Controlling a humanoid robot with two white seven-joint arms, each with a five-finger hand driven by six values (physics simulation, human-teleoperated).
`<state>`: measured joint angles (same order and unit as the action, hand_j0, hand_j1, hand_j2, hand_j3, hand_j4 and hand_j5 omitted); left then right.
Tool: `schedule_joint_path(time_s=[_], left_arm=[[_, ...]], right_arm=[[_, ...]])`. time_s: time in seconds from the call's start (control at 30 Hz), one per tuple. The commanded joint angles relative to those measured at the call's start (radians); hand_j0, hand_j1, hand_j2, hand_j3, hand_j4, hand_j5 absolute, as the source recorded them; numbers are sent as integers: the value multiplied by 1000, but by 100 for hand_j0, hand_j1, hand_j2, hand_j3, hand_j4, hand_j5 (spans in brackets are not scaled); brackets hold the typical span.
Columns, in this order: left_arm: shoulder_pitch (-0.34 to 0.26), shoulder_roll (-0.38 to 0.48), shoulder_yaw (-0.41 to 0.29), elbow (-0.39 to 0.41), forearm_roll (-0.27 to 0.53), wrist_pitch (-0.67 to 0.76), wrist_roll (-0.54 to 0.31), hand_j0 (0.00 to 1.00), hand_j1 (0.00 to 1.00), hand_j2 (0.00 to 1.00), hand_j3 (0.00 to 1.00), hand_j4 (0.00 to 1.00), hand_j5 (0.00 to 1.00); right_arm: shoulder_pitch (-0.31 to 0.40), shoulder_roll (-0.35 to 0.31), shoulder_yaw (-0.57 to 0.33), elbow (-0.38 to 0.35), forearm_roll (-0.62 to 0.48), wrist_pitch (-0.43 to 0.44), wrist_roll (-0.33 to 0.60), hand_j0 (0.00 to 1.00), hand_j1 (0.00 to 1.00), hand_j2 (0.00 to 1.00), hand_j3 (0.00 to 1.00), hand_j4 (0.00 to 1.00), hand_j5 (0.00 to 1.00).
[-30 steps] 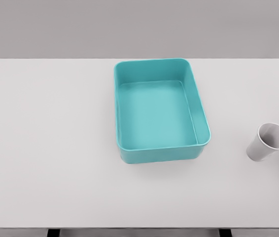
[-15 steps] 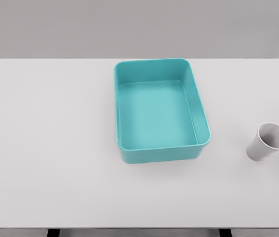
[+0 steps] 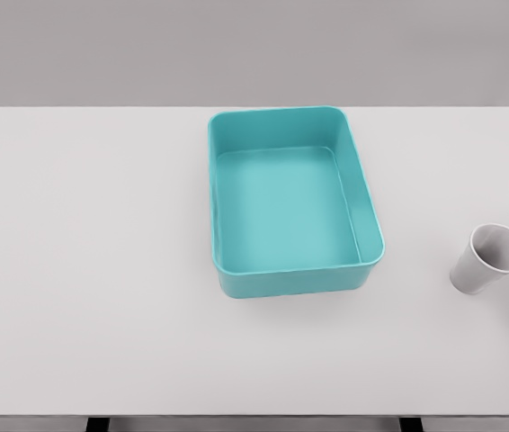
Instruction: Put the paper cup into the basket with your right arm
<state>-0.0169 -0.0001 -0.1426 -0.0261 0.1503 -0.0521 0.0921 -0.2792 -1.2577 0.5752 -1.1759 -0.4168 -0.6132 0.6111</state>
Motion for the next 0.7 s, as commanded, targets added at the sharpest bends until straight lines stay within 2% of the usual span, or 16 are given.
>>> schedule_joint_path(time_s=[0.0,0.23,0.67], left_arm=[[0,0,0,0,0,0,0,100,100,100,100,100,100],[0,0,0,0,0,0,0,100,100,100,100,100,100],[0,0,0,0,0,0,0,100,100,100,100,100,100]], right_arm=[[0,-3,9,-10,-8,2,0,100,100,100,100,100,100],[2,-3,18,-54,-20,2,0,100,100,100,100,100,100],[2,4,20,-48,-91,2,0,100,100,100,100,100,100]])
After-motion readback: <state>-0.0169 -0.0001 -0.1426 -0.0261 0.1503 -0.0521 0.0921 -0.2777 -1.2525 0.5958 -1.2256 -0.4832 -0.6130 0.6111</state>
